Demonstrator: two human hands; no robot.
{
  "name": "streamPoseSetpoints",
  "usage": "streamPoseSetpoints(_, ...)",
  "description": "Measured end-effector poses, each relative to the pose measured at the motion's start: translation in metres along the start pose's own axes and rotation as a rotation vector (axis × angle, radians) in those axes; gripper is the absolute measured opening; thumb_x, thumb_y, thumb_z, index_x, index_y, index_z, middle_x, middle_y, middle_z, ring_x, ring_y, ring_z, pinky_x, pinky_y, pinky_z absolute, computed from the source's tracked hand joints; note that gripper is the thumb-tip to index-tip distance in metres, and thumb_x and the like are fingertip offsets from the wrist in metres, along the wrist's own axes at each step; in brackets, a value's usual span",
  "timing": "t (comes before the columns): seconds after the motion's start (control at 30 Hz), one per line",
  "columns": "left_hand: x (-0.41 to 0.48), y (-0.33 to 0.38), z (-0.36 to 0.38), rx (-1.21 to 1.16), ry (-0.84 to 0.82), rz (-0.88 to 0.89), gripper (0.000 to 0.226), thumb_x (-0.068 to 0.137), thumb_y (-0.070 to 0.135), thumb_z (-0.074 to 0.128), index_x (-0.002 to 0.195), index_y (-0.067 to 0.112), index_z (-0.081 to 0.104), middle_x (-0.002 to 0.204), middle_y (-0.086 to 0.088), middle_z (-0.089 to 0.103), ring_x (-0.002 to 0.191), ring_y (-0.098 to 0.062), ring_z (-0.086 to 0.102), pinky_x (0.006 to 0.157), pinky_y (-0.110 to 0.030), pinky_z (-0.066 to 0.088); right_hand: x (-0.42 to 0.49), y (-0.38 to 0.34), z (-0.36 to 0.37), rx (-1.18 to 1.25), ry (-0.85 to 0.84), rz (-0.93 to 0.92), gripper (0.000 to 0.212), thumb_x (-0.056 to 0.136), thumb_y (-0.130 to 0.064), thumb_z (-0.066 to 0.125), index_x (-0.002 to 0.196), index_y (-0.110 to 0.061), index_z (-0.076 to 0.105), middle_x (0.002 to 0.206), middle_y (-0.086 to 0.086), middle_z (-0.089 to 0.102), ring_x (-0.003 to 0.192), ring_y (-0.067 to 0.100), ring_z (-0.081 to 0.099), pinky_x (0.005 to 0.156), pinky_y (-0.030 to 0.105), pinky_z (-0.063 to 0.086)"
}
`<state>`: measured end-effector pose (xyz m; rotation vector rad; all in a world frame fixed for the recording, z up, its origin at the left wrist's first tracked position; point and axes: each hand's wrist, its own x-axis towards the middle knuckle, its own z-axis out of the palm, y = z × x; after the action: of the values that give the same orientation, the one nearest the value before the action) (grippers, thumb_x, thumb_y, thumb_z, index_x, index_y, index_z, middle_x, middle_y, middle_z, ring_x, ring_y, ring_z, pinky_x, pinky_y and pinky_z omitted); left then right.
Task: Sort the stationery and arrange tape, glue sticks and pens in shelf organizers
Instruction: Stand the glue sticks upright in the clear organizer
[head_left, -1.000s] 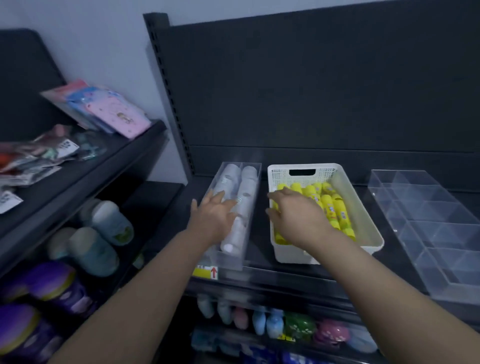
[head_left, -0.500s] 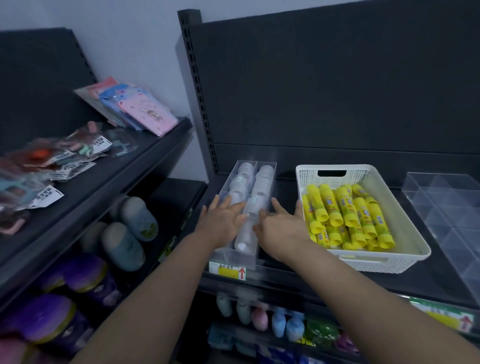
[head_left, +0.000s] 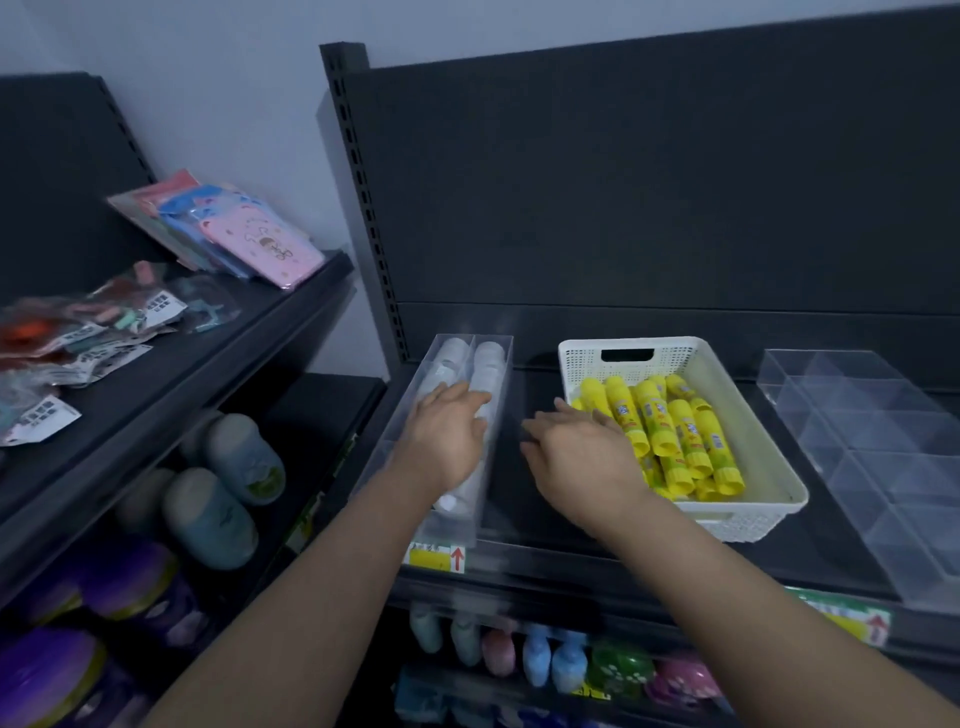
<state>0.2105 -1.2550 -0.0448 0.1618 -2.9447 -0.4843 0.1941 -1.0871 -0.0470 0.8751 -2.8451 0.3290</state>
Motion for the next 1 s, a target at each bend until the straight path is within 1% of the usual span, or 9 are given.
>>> streamPoseSetpoints(0.07, 0.009, 0.037, 0.003, -0.095, 0.045, 0.098, 0.039, 0.097, 0.020, 0.047, 0.135, 0.017, 0.051, 0.143, -0.004, 0.047, 0.133, -0.019, 0.039, 0.107, -0.028, 0.027, -0.015, 0.028, -0.013, -0.025, 0.041, 0.045, 0.026, 0.094, -0.034, 0.042, 0.110, -0.029, 0.061, 0.119, -0.009, 0.060, 0.128, 0.016, 0.042, 0.103, 0.038, 0.032)
streamPoseSetpoints(0.17, 0.024, 0.098, 0.014, -0.129, 0.029, 0.216, 0.038, 0.094, 0.022, 0.052, 0.132, 0.019, 0.054, 0.141, -0.001, 0.048, 0.131, -0.020, 0.042, 0.106, -0.034, 0.035, -0.039, 0.077, -0.033, -0.055, 0.081, 0.137, 0.024, 0.091, -0.032, 0.045, 0.106, -0.032, 0.064, 0.112, -0.011, 0.061, 0.116, 0.015, 0.050, 0.092, 0.033, 0.038)
streamPoseSetpoints(0.37, 0.045, 0.214, 0.053, -0.059, -0.134, 0.375, 0.043, 0.096, 0.030, 0.050, 0.138, 0.022, 0.047, 0.149, -0.003, 0.037, 0.138, -0.024, 0.029, 0.111, -0.034, 0.027, -0.091, 0.183, -0.065, -0.134, 0.132, 0.388, 0.021, 0.090, -0.024, 0.045, 0.094, -0.025, 0.066, 0.099, -0.005, 0.063, 0.098, 0.022, 0.060, 0.074, 0.032, 0.044)
streamPoseSetpoints(0.5, 0.055, 0.271, 0.081, 0.032, -0.235, 0.420, 0.047, 0.097, 0.038, 0.047, 0.141, 0.024, 0.043, 0.156, -0.005, 0.025, 0.145, -0.026, 0.016, 0.117, -0.037, 0.017, -0.117, 0.248, -0.076, -0.109, 0.114, 0.503, 0.025, 0.090, -0.023, 0.047, 0.106, -0.026, 0.066, 0.115, -0.006, 0.063, 0.107, 0.021, 0.057, 0.081, 0.032, 0.045)
streamPoseSetpoints(0.57, 0.060, 0.293, 0.095, 0.076, -0.267, 0.435, 0.048, 0.097, 0.040, 0.045, 0.143, 0.026, 0.040, 0.156, -0.004, 0.024, 0.146, -0.027, 0.014, 0.118, -0.044, 0.015, -0.123, 0.274, -0.078, -0.091, 0.079, 0.535, 0.028, 0.092, -0.026, 0.046, 0.113, -0.026, 0.064, 0.125, -0.004, 0.058, 0.117, 0.022, 0.052, 0.086, 0.034, 0.043)
streamPoseSetpoints(0.67, 0.066, 0.311, 0.112, 0.178, -0.300, 0.368, 0.049, 0.098, 0.041, 0.041, 0.145, 0.028, 0.034, 0.158, -0.001, 0.018, 0.147, -0.026, 0.006, 0.116, -0.055, 0.010, -0.128, 0.304, -0.075, -0.045, -0.028, 0.571, 0.038, 0.096, -0.036, 0.042, 0.133, -0.031, 0.050, 0.150, -0.002, 0.035, 0.141, 0.025, 0.026, 0.103, 0.041, 0.035)
streamPoseSetpoints(0.77, 0.066, 0.305, 0.122, 0.317, -0.281, 0.258, 0.048, 0.098, 0.041, 0.038, 0.144, 0.026, 0.033, 0.159, -0.004, 0.011, 0.147, -0.029, -0.002, 0.114, -0.059, 0.004, -0.132, 0.322, -0.067, 0.032, -0.109, 0.552, 0.047, 0.096, -0.047, 0.038, 0.141, -0.036, 0.036, 0.157, -0.005, 0.019, 0.145, 0.025, 0.012, 0.108, 0.045, 0.029)
streamPoseSetpoints(0.9, 0.063, 0.282, 0.124, 0.313, -0.259, 0.161, 0.045, 0.097, 0.034, 0.037, 0.142, 0.028, 0.038, 0.161, -0.003, 0.005, 0.147, -0.027, -0.006, 0.116, -0.055, 0.003, -0.126, 0.319, -0.054, 0.154, -0.115, 0.453, 0.044, 0.097, -0.043, 0.038, 0.140, -0.034, 0.039, 0.156, -0.001, 0.022, 0.145, 0.025, 0.014, 0.114, 0.040, 0.025)
streamPoseSetpoints(1.0, 0.062, 0.273, 0.121, 0.210, -0.236, 0.147, 0.049, 0.094, 0.021, 0.040, 0.143, 0.018, 0.036, 0.161, -0.005, 0.006, 0.147, -0.025, -0.002, 0.119, -0.045, 0.008, -0.117, 0.301, -0.045, 0.175, -0.092, 0.415, 0.043, 0.097, -0.042, 0.040, 0.140, -0.033, 0.041, 0.154, 0.001, 0.027, 0.144, 0.027, 0.014, 0.114, 0.037, 0.022)
